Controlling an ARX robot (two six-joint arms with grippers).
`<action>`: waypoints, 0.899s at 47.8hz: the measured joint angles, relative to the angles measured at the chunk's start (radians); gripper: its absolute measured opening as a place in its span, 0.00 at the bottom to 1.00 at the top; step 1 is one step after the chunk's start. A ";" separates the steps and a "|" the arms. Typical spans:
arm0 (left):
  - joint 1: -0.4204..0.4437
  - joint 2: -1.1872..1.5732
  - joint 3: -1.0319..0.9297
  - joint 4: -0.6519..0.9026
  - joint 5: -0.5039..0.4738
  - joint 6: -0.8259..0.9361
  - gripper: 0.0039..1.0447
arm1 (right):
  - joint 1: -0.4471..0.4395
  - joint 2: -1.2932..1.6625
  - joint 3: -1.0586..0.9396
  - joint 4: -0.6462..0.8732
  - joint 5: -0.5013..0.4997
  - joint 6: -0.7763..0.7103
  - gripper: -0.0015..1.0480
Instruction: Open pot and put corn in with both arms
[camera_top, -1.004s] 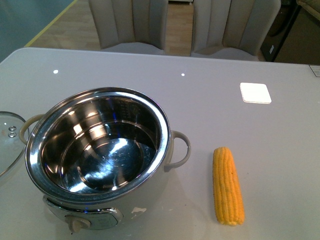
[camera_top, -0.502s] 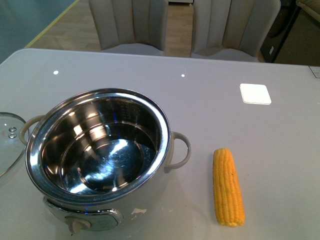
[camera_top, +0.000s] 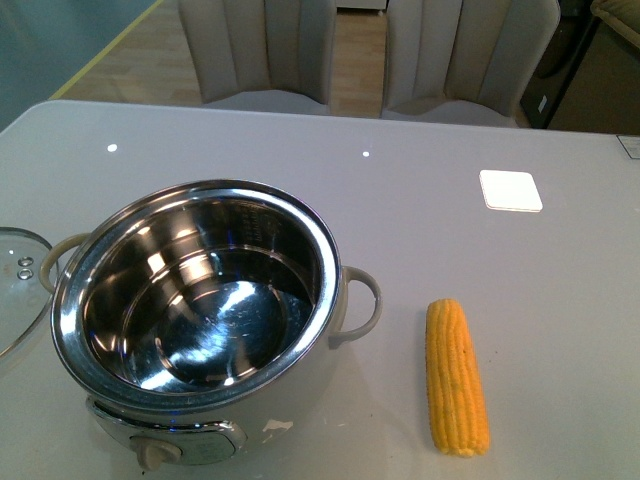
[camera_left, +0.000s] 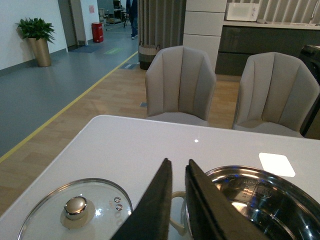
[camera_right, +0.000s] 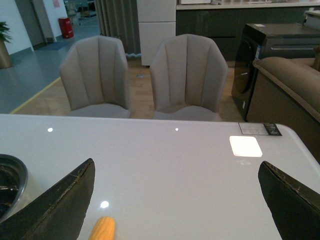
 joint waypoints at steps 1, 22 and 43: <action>0.000 0.000 0.000 0.000 0.000 0.000 0.19 | 0.000 0.000 0.000 0.000 0.000 0.000 0.91; 0.000 0.000 0.000 0.000 0.000 0.002 0.93 | -0.010 0.035 0.030 -0.081 -0.047 0.032 0.91; 0.000 0.000 0.000 -0.001 0.000 0.002 0.93 | 0.259 1.043 0.207 0.149 0.084 0.238 0.91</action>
